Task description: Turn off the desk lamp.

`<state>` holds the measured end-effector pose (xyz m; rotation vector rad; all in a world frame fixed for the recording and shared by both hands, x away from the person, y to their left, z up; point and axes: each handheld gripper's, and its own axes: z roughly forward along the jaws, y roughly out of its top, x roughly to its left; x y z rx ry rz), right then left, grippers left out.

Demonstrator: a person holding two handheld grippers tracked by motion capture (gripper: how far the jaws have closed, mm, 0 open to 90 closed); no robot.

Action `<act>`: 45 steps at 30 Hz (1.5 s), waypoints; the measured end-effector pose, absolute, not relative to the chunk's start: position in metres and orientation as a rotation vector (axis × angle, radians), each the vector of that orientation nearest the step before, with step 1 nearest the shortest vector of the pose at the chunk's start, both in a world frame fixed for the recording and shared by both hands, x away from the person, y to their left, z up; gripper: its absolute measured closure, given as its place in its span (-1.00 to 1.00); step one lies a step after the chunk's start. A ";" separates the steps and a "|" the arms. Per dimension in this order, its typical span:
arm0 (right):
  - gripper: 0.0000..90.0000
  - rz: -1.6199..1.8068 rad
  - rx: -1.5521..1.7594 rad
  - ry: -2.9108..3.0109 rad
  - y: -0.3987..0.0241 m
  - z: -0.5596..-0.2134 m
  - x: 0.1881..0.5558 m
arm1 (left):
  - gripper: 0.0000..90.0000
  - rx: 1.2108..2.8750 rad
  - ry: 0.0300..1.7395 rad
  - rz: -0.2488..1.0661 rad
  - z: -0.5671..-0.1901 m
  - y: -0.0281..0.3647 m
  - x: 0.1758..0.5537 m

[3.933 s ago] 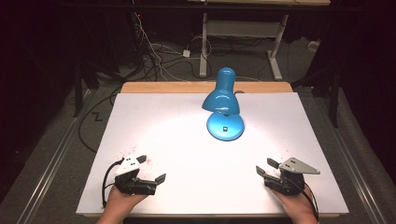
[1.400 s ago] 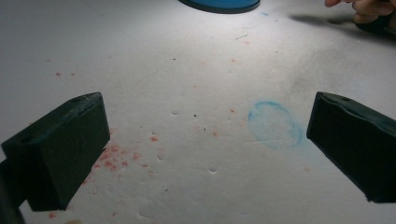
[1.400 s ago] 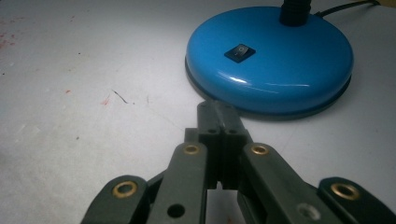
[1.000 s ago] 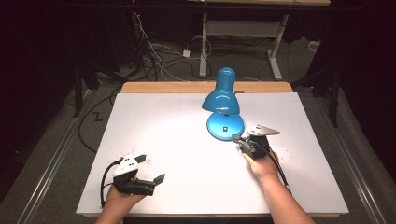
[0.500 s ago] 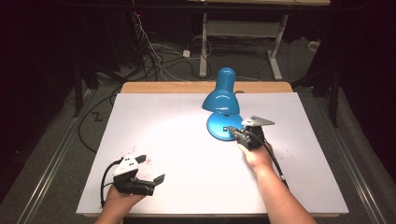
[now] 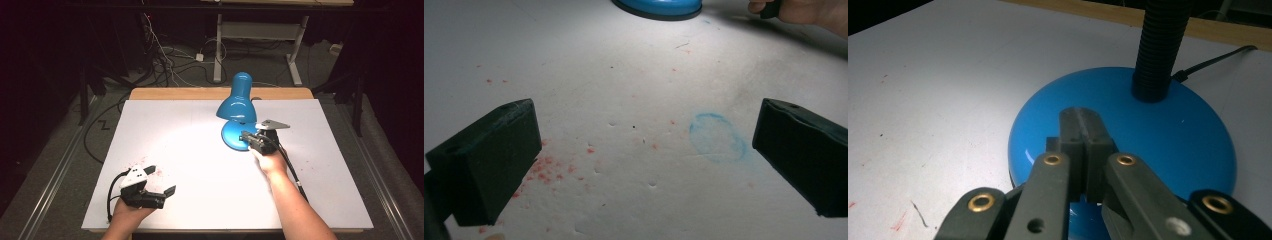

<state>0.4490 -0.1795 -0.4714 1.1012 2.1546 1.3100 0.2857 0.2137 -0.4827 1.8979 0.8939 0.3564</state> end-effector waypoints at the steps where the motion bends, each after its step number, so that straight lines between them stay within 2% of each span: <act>1: 1.00 1.311 1.098 2.157 -0.179 -0.471 0.450 | -1.00 1.896 0.894 0.355 -0.483 0.214 0.286; 45: 1.00 1.262 1.140 2.156 -0.176 -0.481 0.457 | -1.00 1.901 0.893 0.343 -0.482 0.215 0.285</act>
